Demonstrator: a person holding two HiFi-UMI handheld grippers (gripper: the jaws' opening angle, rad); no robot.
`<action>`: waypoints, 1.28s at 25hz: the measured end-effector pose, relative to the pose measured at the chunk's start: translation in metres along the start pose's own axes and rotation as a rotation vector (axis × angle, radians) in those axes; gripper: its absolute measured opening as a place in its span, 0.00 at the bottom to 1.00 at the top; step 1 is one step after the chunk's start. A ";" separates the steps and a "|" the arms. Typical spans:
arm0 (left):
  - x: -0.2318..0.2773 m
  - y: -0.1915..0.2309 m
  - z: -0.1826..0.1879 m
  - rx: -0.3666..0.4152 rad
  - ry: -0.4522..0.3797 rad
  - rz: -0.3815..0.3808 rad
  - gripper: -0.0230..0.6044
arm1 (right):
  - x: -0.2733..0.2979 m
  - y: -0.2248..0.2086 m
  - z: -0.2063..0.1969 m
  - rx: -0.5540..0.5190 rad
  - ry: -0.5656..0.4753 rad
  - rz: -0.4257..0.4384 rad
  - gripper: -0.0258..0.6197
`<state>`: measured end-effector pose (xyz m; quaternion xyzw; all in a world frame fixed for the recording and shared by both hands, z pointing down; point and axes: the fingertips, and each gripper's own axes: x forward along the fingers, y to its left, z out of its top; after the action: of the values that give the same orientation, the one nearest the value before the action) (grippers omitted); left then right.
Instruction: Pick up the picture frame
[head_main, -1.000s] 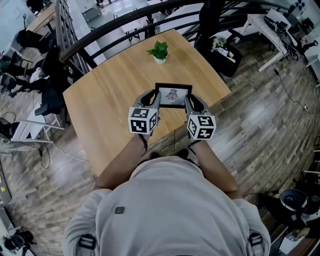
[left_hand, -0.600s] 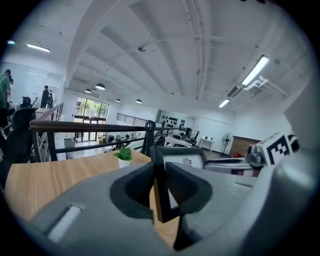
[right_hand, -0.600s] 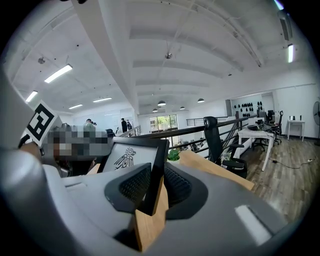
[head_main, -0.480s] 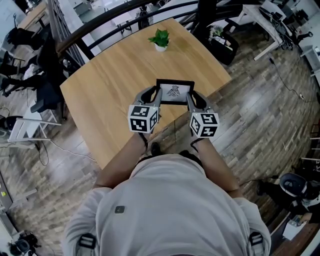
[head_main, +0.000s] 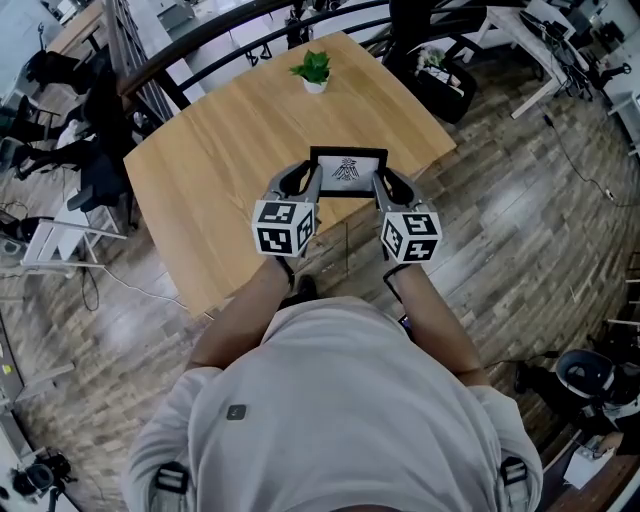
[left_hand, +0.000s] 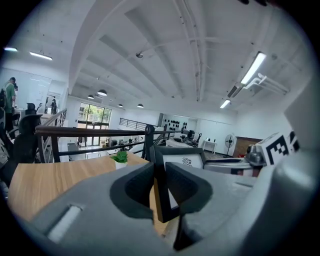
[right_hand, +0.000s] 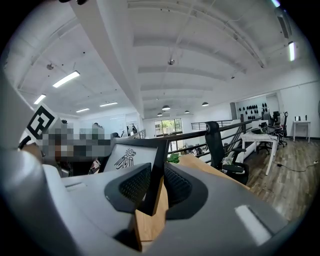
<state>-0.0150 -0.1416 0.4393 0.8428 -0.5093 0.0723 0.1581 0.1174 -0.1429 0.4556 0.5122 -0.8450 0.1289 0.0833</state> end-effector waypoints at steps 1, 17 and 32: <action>-0.001 -0.009 -0.001 -0.001 0.000 0.001 0.16 | -0.008 -0.004 -0.001 -0.001 -0.001 0.003 0.19; -0.050 -0.152 -0.041 0.026 -0.025 0.026 0.16 | -0.155 -0.046 -0.031 -0.008 -0.032 0.041 0.19; -0.078 -0.194 -0.055 0.026 -0.032 0.029 0.16 | -0.202 -0.048 -0.043 0.011 -0.041 0.039 0.18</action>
<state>0.1210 0.0257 0.4314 0.8385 -0.5228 0.0677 0.1381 0.2534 0.0199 0.4479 0.4985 -0.8557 0.1247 0.0608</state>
